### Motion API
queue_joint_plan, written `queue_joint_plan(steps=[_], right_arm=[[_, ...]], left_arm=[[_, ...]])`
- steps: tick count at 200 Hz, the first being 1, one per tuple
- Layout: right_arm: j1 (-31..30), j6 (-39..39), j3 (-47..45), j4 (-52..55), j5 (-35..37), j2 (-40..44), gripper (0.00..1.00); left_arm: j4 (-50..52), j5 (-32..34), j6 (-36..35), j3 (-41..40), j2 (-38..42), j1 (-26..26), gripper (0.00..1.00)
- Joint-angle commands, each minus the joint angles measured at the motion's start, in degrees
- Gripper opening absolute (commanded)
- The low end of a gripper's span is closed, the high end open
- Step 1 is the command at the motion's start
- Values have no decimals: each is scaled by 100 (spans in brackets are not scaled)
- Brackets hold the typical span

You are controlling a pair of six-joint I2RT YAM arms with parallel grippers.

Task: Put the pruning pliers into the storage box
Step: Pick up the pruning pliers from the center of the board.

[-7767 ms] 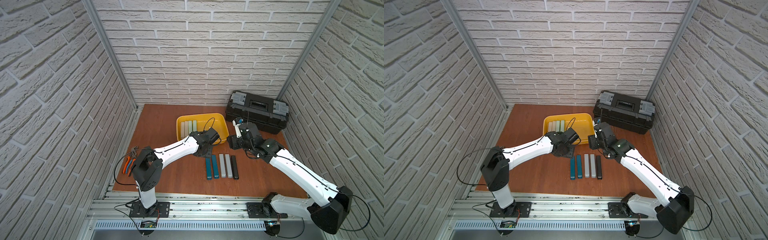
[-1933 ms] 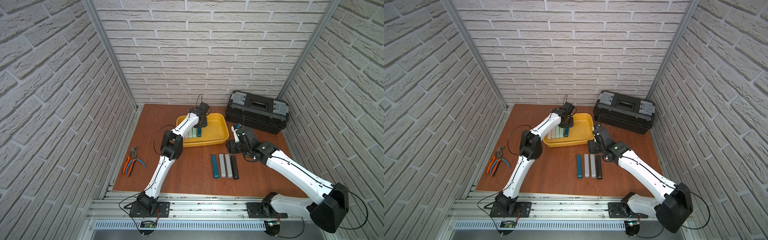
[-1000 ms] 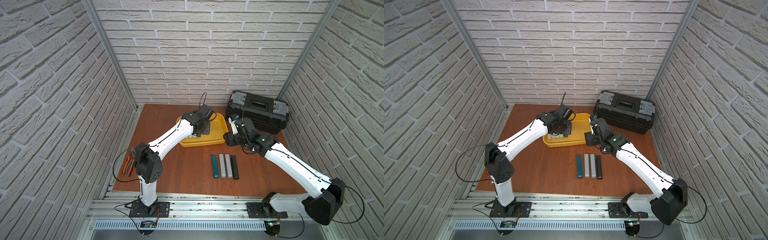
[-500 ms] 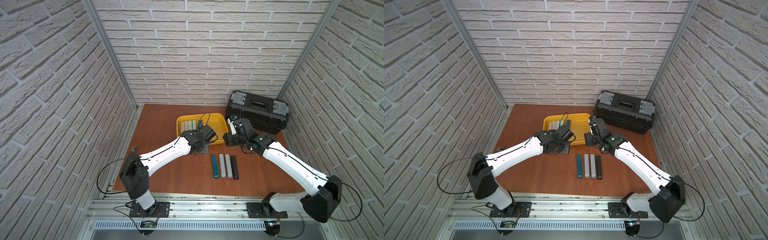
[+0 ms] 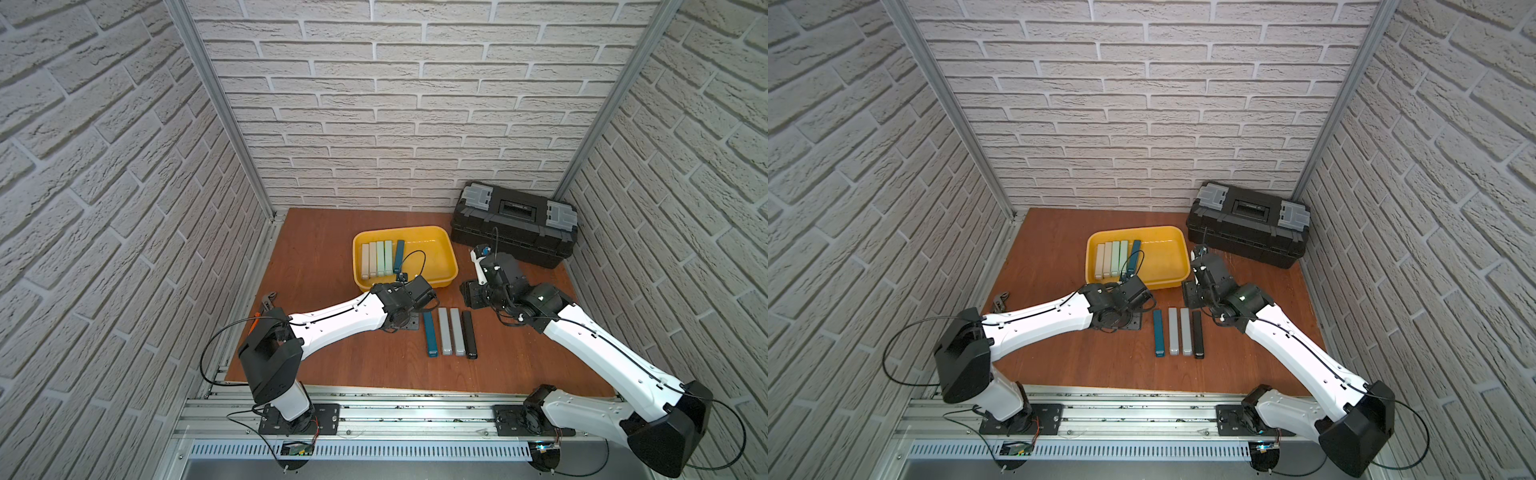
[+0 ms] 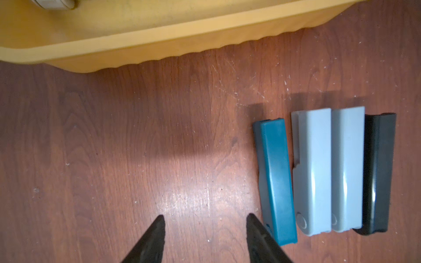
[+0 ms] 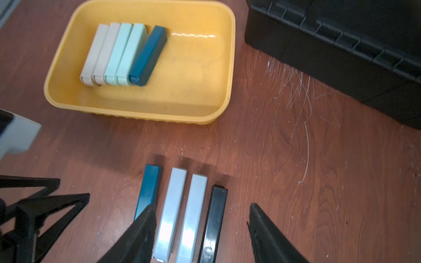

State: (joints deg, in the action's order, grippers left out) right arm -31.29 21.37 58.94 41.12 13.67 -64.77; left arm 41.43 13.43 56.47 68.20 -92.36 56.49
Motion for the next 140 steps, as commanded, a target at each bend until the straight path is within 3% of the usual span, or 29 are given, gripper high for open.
queue_joint_plan(steps=[1,56,97,140], right_arm=[[-74,441,-375,313,132,315,65],[-76,1167,-993,327,290,412,64],[-79,1059,-884,281,62,24,63],[-337,873,-717,-78,-474,-370,62]], left_arm=[[-353,-120,97,-233,60,-23,58],[-750,-354,11,-535,151,-185,58],[-715,-390,37,-652,291,-288,59],[-602,-246,432,-1312,1147,-656,59]])
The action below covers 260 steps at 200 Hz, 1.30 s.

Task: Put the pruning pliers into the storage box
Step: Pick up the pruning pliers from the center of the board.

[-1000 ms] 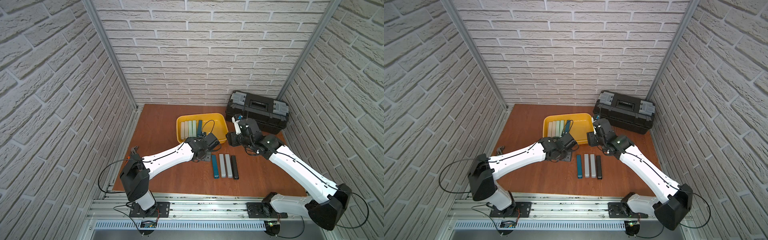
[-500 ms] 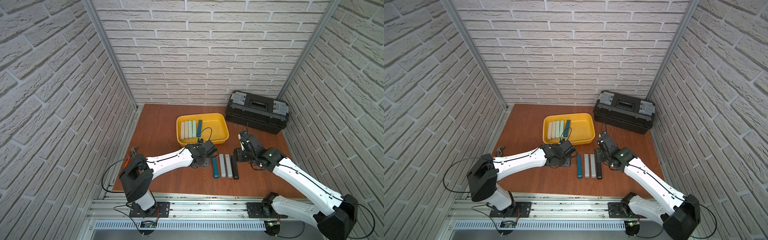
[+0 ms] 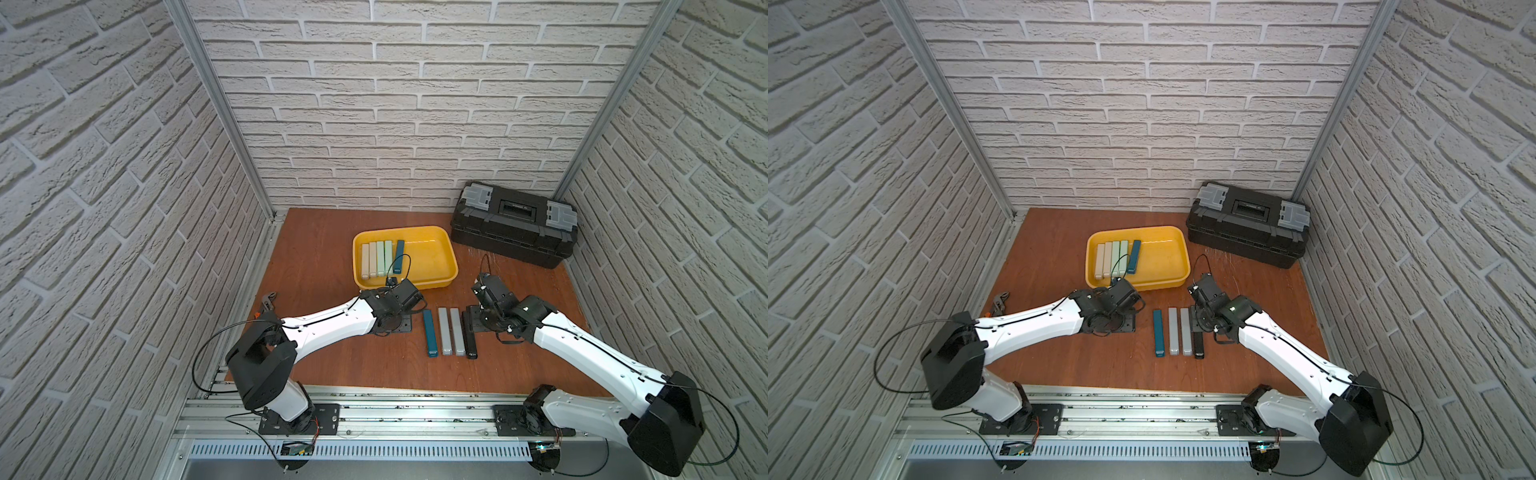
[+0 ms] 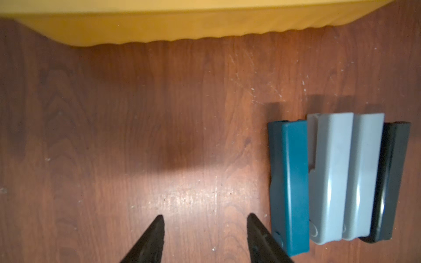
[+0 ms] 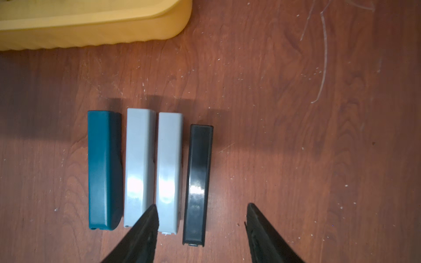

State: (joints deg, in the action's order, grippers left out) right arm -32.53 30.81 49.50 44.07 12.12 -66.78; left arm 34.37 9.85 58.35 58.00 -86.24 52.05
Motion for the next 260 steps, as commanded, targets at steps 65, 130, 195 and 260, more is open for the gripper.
queue_joint_plan(steps=[65,130,195,260], right_arm=[[-1385,214,868,-582,-255,-1399,60],[-1622,438,1269,-735,-280,-2286,56],[-1625,557,1607,-596,-164,-2912,56],[-1616,651,1662,-435,31,-3183,56]], left_arm=[[749,521,480,-747,1720,-461,59],[861,652,303,-964,2169,-518,59],[844,531,190,-1199,2696,-832,59],[790,500,124,-1220,2665,-868,60]])
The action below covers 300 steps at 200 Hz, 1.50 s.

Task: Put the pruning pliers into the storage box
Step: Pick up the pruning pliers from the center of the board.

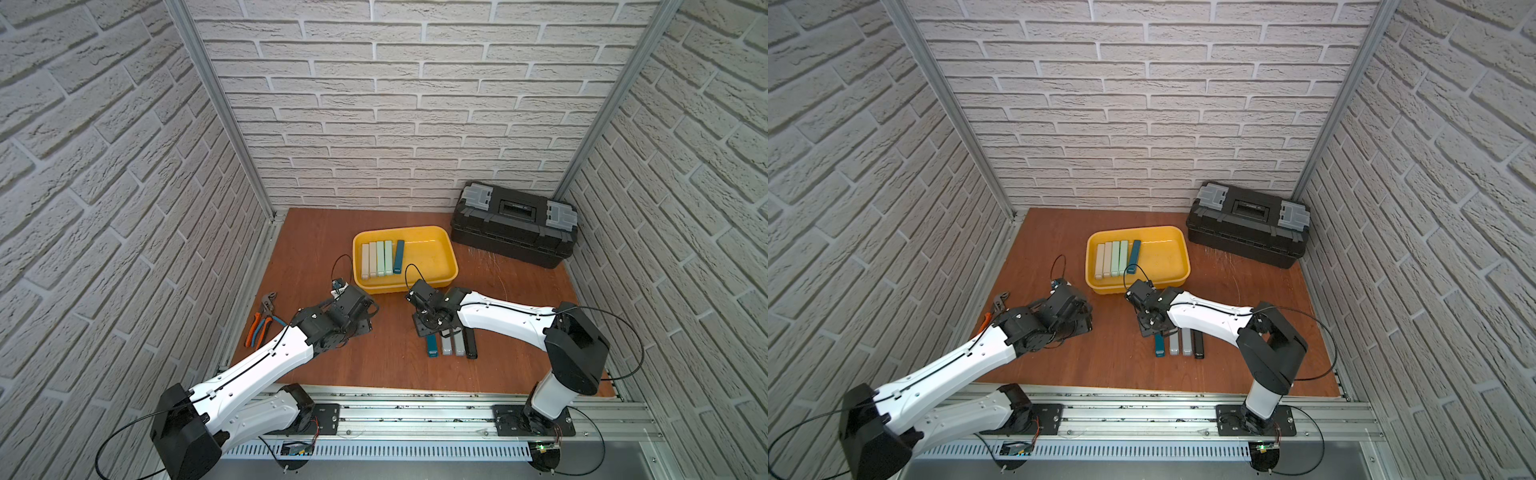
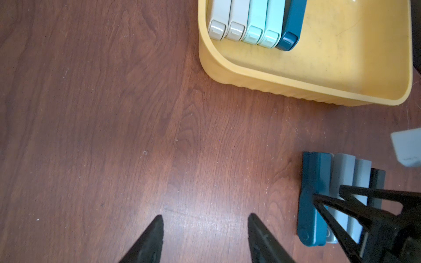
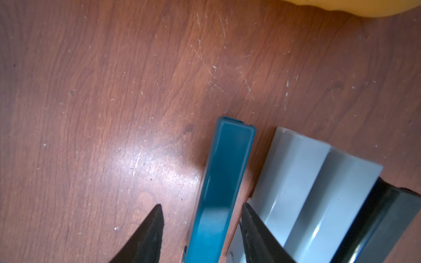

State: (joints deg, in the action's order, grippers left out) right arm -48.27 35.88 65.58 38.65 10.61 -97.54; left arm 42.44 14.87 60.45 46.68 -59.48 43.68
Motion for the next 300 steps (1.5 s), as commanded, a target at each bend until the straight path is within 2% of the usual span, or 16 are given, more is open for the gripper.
queue_joint_plan(steps=[1,146,205,265,300], right_arm=[[-42,154,52,112,184,-108,56],[36,149,106,28,33,-552,55],[42,133,120,-174,-129,-762,54],[44,55,146,-254,-230,-889,49],[46,-8,209,-288,-323,-994,43]], left_arm=[[-16,-3,-86,-88,-15,-33,60],[-51,24,-59,-9,-120,-44,60],[152,241,17,47,0,-51,60],[217,326,29,83,-30,-76,60],[298,356,-23,140,55,-184,60]])
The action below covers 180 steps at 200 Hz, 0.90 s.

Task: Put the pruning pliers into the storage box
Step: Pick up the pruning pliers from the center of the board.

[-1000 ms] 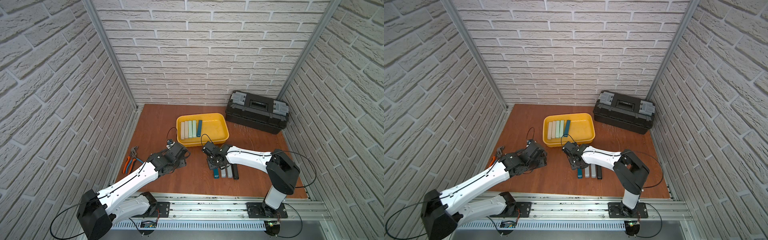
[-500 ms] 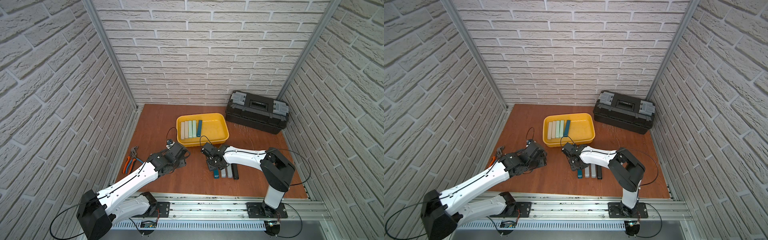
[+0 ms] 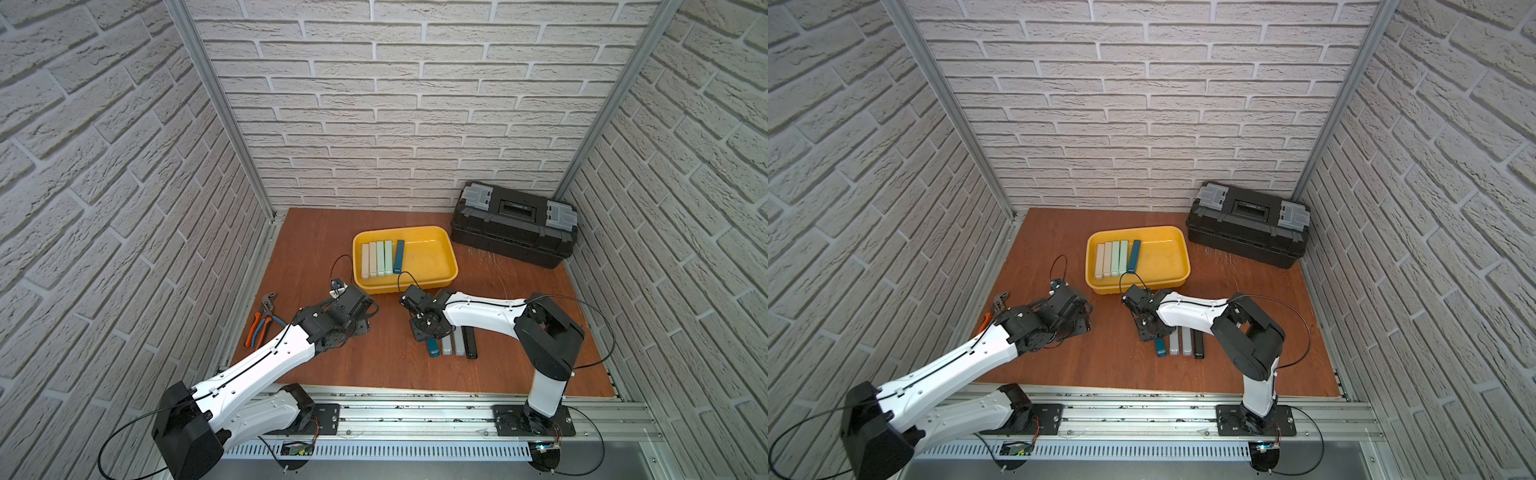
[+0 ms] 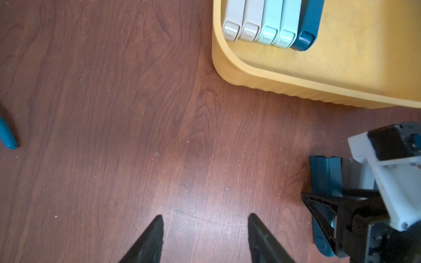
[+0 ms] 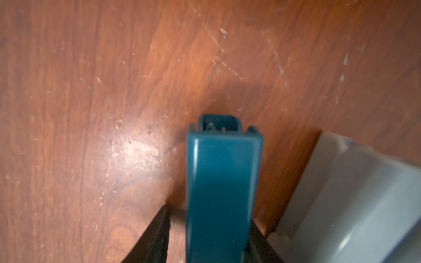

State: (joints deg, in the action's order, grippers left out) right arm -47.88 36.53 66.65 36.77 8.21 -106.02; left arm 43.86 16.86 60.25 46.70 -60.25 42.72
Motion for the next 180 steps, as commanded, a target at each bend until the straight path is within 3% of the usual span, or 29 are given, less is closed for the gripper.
queue_joint_plan(steps=[1,20,51,69,137,180], right_arm=[[7,-79,106,-100,-82,-147,42],[6,-170,177,-45,-94,-123,36],[7,-215,240,38,-30,-35,35],[7,-243,294,91,-38,12,28],[5,-392,715,544,-25,177,19],[15,-616,1672,1248,-171,287,19]], left_arm=[[157,158,-8,138,129,-92,60],[197,180,-56,164,145,-140,60],[245,159,-99,166,179,-216,60],[247,159,-113,176,178,-246,60],[202,87,-204,93,258,-391,60],[202,-235,-433,53,430,-650,60]])
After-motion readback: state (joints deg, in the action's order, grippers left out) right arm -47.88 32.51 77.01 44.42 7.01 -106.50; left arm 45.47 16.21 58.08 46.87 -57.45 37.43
